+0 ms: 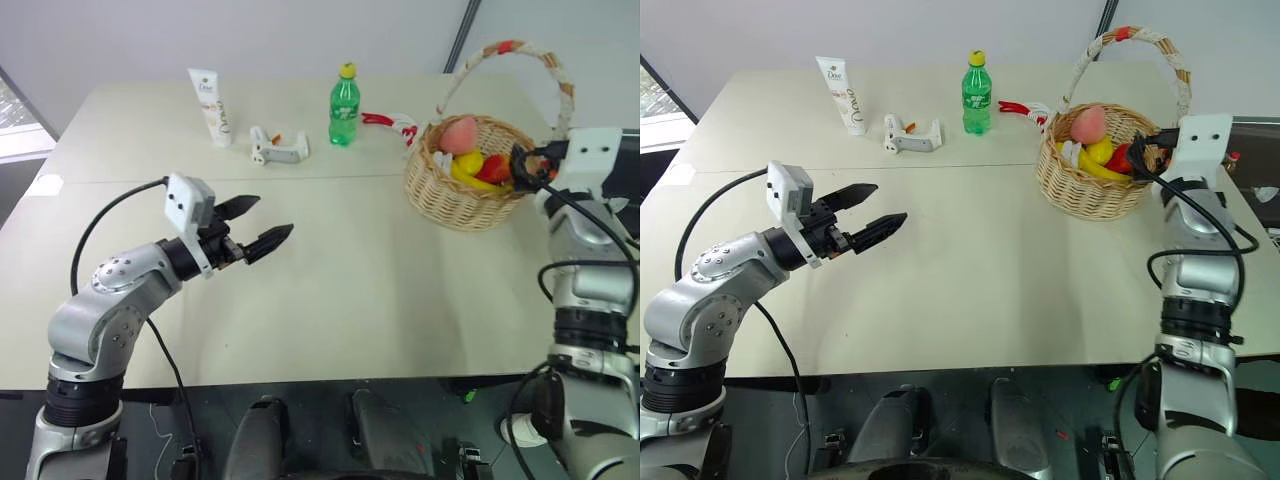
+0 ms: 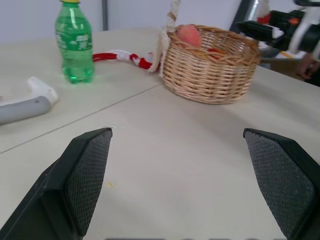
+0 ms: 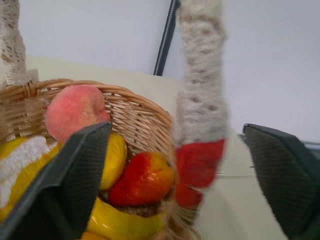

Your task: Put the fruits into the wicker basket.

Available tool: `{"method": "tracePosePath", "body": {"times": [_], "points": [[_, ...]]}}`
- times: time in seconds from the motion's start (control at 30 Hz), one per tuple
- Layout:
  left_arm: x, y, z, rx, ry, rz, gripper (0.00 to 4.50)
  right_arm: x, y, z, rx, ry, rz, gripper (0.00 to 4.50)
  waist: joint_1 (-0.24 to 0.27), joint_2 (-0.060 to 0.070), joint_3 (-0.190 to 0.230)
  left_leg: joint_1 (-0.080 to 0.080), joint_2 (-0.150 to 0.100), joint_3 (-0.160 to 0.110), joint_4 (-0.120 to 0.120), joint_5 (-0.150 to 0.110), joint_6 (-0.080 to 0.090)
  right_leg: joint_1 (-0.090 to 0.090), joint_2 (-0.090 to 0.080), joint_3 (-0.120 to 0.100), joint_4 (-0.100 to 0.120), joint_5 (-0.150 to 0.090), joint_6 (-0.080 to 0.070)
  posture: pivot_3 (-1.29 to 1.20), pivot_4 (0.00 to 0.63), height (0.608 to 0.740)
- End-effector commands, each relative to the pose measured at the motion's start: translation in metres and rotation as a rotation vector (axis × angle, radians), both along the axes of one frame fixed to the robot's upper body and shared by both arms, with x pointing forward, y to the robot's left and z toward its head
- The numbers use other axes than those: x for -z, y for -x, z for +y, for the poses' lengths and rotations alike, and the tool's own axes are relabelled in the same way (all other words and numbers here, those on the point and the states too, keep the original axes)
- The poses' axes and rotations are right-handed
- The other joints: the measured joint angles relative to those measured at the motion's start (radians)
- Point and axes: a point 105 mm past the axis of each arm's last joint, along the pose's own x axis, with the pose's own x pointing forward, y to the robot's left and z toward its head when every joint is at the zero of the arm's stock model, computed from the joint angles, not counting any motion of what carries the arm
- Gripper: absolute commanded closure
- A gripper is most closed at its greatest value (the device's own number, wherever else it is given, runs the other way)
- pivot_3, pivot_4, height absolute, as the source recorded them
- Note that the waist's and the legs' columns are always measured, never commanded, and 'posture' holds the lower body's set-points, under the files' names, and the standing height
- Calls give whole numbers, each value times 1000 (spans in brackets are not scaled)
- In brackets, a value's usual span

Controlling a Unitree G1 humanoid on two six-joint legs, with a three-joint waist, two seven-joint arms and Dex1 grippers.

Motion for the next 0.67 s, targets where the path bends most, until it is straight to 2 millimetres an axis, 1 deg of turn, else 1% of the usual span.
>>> {"method": "tracePosePath", "body": {"times": [0.03, 0.1, 0.17, 0.23, 0.33, 0.4, 0.43, 0.5, 0.67], "points": [[-3, -2, 32, -115, -37, -26, 0, -17, 24, 10, -143, 88, -16, 45, -1, 0, 0, 0, 0, 0, 0, 0, 0, 0, 0, 0, 0, 0, 0, 0, 150, 740], [2, -2, 43, -154, -61, -15, 0, -12, 32, 19, -236, 114, 15, 45, -4, 0, 0, 0, 0, 0, 0, 0, 0, 0, 1, 0, 0, 0, 0, 0, 150, 740], [14, 1, 64, -219, -84, 26, 0, 3, 46, 48, -448, 141, 76, 45, -7, 0, 0, 1, 1, -1, 0, 0, 0, 1, 1, 0, 0, 0, 0, 0, 150, 740], [26, 5, 79, -267, -105, 64, 0, 13, 58, 76, -628, 140, 113, 45, -10, 0, 0, 2, 2, -1, 0, 0, 0, 1, 1, 1, 0, 0, 0, 0, 150, 740], [42, 10, 92, -308, -146, 99, 0, 24, 66, 107, -795, 103, 157, 45, -7, 1, 0, 3, 2, -2, 0, 0, 0, 1, 1, 1, 1, 0, 0, 0, 150, 740], [54, 16, 100, -333, -165, 128, 0, 39, 67, 131, -890, 100, 202, 45, -5, 0, 0, 3, 2, -2, 0, 0, 0, 1, 1, 0, 1, 0, 0, 0, 150, 740], [58, 18, 103, -341, -168, 135, 0, 44, 66, 138, -912, 98, 210, 45, -5, -1, 0, 3, 2, -3, 0, 0, 0, 2, 1, 0, 0, 0, 0, 0, 150, 740], [62, 20, 105, -356, -161, 139, 0, 49, 60, 146, -924, 91, 214, 45, -4, -1, 0, 2, 2, -3, 0, 0, 0, 2, 0, -1, 0, 0, 0, 0, 150, 740], [61, 23, 104, -361, -135, 116, 0, 53, 56, 155, -960, 78, 215, 45, 5, 0, 0, 1, 1, -4, 0, 0, 0, 2, -2, -1, 0, 0, 0, 0, 150, 740]]}}
